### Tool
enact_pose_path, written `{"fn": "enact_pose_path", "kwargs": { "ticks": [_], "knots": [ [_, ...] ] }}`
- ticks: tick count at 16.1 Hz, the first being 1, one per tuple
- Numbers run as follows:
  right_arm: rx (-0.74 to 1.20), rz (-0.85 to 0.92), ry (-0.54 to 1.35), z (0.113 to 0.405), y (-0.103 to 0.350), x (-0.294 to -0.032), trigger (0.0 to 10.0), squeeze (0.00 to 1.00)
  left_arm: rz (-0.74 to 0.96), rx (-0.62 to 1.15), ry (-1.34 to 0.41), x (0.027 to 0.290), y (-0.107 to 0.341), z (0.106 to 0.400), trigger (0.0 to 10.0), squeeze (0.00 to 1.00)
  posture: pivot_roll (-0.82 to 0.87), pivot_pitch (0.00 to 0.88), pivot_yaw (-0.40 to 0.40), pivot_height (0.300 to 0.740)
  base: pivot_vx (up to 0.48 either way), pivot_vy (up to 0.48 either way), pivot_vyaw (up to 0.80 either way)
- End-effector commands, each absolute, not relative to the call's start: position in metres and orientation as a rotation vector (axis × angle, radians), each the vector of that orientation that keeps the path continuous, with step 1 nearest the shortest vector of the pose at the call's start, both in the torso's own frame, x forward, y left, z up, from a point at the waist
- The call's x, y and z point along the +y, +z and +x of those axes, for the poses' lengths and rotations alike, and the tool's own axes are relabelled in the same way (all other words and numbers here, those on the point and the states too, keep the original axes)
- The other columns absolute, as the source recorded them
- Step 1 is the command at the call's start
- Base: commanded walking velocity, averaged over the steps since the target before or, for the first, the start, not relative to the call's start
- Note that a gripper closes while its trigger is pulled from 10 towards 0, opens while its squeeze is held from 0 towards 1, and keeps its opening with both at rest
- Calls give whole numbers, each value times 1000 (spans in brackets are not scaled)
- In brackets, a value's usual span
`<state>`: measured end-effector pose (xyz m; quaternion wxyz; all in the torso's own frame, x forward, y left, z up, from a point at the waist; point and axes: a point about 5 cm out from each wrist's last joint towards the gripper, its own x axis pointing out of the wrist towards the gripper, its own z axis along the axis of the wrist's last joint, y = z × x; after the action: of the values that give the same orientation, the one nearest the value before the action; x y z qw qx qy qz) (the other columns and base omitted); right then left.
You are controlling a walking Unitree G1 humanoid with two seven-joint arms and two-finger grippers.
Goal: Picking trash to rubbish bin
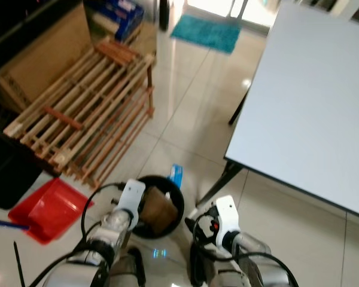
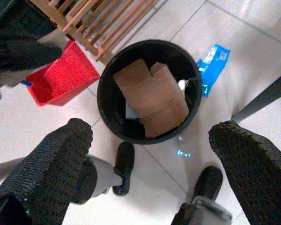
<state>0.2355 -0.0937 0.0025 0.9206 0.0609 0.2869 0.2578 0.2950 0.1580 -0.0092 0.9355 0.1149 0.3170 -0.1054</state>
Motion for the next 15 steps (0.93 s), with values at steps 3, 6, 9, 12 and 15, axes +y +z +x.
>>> {"fn": "enact_pose_path", "kwargs": {
  "ticks": [3,6,9,12,15],
  "knots": [
    [608,154,543,227,6,-93,10000,0,233,653,-216,158,-11,293,10000,1000,-210,364,-66,740,0,0,0],
    [622,150,546,223,9,-92,10000,0,233,645,-212,160,-9,295,10000,1000,-207,370,-64,740,0,0,0],
    [630,157,551,220,11,-89,10000,0,241,637,-201,163,-7,297,10000,1000,-204,374,-65,740,0,0,0],
    [638,151,546,221,10,-90,10000,0,257,634,-171,167,-7,297,10000,0,-190,363,-59,740,0,0,0],
    [640,149,533,225,8,-90,10000,0,230,639,-109,178,-10,292,10000,0,-163,343,-50,740,0,0,0]
  ]
}}
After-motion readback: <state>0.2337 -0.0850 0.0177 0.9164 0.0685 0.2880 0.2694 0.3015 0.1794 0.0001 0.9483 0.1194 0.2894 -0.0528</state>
